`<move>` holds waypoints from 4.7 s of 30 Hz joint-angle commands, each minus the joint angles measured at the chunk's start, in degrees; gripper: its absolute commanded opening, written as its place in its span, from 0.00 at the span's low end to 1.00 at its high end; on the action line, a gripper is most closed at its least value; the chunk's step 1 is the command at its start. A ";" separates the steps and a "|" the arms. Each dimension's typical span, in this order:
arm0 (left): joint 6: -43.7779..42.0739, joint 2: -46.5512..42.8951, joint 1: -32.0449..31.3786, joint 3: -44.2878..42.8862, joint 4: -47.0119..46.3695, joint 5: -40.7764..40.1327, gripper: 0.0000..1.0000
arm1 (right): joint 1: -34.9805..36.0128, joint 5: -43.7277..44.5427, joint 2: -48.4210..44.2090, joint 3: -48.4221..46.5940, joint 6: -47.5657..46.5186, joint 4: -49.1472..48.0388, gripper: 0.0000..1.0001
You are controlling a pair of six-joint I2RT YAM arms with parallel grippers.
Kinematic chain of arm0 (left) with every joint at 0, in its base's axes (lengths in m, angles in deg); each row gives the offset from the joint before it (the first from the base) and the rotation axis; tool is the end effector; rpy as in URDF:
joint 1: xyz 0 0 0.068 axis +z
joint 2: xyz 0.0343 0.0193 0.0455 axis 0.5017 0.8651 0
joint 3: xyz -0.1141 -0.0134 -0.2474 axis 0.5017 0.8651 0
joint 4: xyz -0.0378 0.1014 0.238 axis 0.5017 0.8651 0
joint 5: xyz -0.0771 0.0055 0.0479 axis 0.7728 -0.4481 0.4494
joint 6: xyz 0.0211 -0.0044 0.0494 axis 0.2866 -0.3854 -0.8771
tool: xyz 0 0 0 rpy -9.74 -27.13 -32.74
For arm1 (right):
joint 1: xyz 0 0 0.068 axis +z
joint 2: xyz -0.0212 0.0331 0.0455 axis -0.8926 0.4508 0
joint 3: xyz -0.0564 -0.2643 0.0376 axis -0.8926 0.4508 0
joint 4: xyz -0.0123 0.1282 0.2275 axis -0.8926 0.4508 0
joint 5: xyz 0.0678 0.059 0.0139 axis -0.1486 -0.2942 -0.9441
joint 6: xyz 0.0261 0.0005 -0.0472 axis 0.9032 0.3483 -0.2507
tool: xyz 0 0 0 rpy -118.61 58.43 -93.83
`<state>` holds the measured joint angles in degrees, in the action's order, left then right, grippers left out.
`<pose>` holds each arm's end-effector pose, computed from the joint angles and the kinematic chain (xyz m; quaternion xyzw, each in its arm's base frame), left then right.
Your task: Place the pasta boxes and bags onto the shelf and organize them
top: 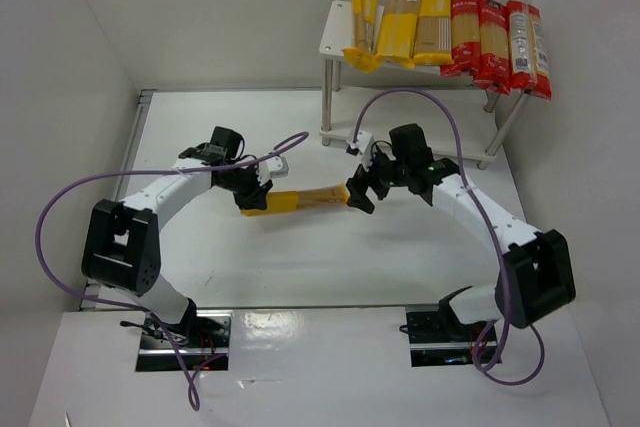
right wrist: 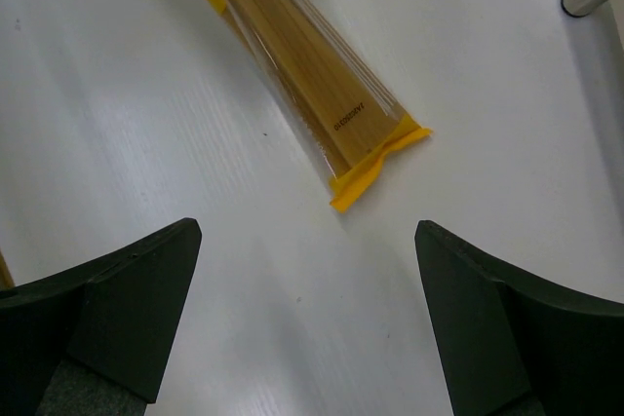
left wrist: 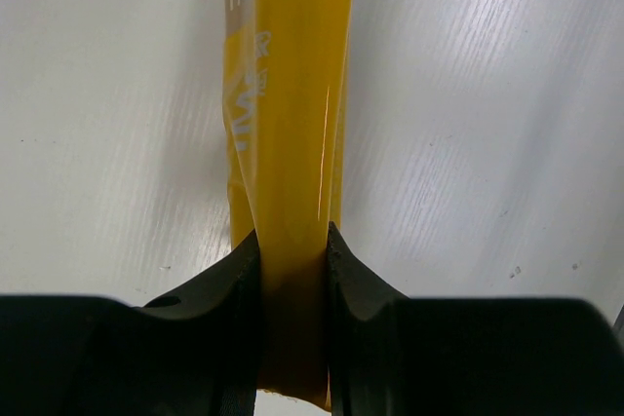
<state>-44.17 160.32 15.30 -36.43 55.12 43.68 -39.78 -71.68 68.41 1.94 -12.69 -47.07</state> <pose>0.3004 -0.0994 0.2221 0.5010 0.7882 -0.2126 0.2871 0.2557 0.1308 0.2737 -0.4818 0.7463 0.2296 0.3978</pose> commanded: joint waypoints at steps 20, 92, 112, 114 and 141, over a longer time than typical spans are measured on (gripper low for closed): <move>0.12 -5.64 3.29 0.53 -1.30 10.05 0.00 | 5.93 -10.28 35.80 -30.27 -30.78 20.21 0.99; 33.60 -38.86 17.61 8.70 -10.17 -28.88 1.00 | 12.35 -0.89 30.11 -28.53 7.77 3.64 0.00; 34.31 -41.32 21.75 11.79 -11.76 -27.83 1.00 | 13.41 21.09 18.94 -23.52 23.44 -9.03 0.00; 34.31 -41.32 21.75 11.79 -11.76 -27.83 1.00 | 13.93 21.80 17.10 -23.52 22.39 -9.03 0.00; 33.78 -41.94 21.75 12.84 -12.29 -27.92 1.00 | 17.27 21.98 21.14 -13.14 12.28 1.69 0.99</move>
<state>-11.05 118.59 36.79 -23.60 44.98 15.24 -23.17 -49.41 90.57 -10.81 0.90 -45.91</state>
